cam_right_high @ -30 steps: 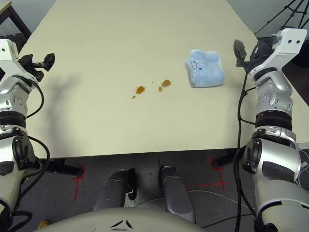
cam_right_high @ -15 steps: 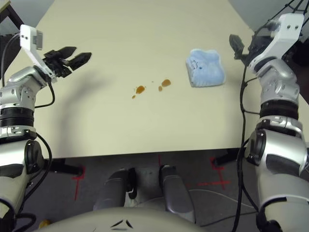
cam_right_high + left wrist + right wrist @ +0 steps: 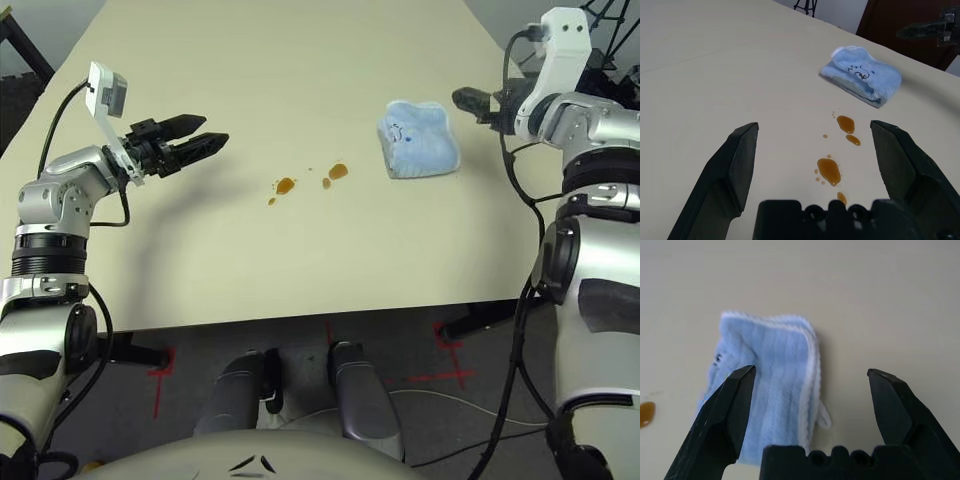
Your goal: Wipe the water off the table with a rag.
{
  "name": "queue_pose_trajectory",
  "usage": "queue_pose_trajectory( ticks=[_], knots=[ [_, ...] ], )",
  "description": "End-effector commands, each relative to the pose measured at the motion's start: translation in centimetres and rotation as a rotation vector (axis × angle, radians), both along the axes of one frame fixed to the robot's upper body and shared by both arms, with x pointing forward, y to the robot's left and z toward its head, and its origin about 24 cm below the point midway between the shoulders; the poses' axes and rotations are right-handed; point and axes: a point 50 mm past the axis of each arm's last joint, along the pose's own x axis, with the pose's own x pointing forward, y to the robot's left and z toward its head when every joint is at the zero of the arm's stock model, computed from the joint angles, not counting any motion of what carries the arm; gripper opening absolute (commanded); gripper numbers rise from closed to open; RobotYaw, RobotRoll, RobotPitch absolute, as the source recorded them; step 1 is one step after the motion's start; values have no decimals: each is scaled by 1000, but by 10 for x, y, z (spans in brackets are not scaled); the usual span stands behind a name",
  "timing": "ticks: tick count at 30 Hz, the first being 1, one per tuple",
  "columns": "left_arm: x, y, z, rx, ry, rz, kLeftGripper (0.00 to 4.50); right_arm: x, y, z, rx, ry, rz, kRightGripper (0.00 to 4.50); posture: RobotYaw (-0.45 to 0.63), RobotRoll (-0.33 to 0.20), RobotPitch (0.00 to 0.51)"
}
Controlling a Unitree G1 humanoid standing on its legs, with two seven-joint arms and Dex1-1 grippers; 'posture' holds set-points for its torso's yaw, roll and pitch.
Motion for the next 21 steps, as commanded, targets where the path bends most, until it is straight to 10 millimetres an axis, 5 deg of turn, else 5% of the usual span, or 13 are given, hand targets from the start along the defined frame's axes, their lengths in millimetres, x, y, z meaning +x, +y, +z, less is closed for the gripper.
queue_pose_trajectory(
  ticks=[1, 21],
  knots=[
    [-3, -2, -6, 10, 13, 0, 4500, 2, 2, -8, 2, 28, -47, 4457, -161, 0, 164],
    [-24, 7, -2, 30, 17, 41, 4500, 14, 34, -43, 113, 70, -106, 4457, -31, 0, 176]
  ],
)
